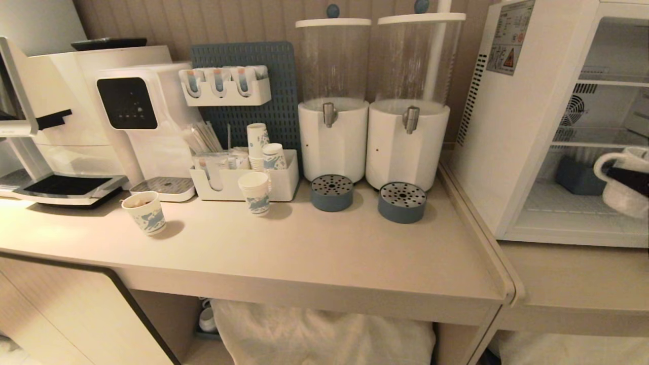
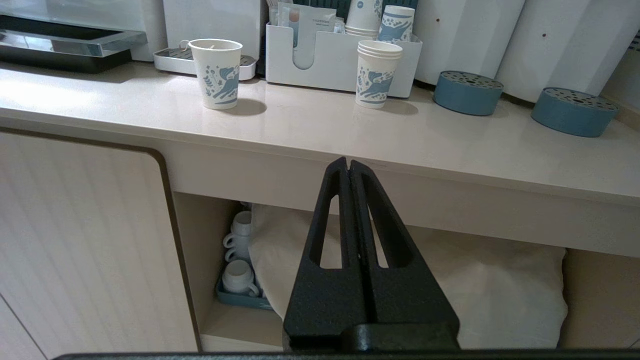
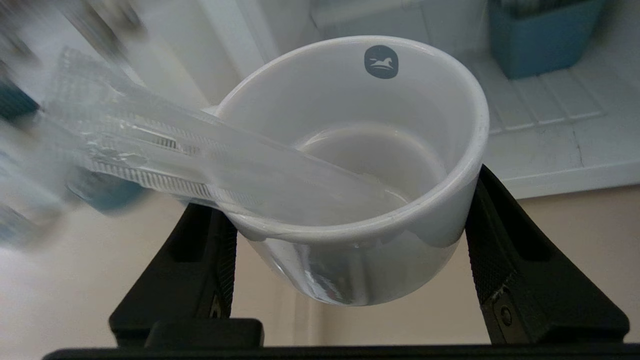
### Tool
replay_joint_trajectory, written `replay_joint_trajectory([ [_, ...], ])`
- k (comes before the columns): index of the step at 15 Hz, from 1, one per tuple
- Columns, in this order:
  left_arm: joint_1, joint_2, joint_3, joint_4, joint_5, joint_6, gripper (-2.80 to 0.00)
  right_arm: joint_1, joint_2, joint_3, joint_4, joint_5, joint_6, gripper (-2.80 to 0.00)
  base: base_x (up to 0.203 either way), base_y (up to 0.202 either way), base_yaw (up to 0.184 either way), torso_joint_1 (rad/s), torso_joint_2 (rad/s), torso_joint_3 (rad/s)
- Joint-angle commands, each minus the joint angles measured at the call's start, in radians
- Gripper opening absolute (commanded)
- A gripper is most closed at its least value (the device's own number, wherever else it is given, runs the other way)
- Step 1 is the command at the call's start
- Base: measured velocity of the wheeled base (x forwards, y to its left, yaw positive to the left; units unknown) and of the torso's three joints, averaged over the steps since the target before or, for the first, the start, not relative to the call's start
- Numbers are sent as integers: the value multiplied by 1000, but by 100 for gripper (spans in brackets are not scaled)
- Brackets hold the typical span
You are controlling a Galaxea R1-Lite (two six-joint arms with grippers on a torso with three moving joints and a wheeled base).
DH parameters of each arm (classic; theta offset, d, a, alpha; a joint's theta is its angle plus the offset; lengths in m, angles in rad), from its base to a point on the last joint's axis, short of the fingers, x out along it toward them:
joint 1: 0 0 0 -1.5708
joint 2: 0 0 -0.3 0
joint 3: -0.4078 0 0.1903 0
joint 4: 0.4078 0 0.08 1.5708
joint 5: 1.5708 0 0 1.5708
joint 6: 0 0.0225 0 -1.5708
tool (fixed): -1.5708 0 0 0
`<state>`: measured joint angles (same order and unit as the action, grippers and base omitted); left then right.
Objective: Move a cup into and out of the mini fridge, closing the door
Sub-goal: Put the ceramic cup in the freezer
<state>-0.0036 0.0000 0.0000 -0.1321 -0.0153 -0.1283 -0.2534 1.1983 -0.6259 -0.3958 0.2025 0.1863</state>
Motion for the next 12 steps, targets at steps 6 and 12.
replay_joint_trajectory([
  [6, 1, -5, 40, -3, 0, -25, -280, -241, 418, 124, -452, 424, -158, -280, 0, 0, 0, 0, 0, 0],
  [12, 1, -5, 40, -3, 0, -25, -280, -245, 685, 21, -661, 442, -188, -280, 0, 0, 0, 0, 0, 0],
])
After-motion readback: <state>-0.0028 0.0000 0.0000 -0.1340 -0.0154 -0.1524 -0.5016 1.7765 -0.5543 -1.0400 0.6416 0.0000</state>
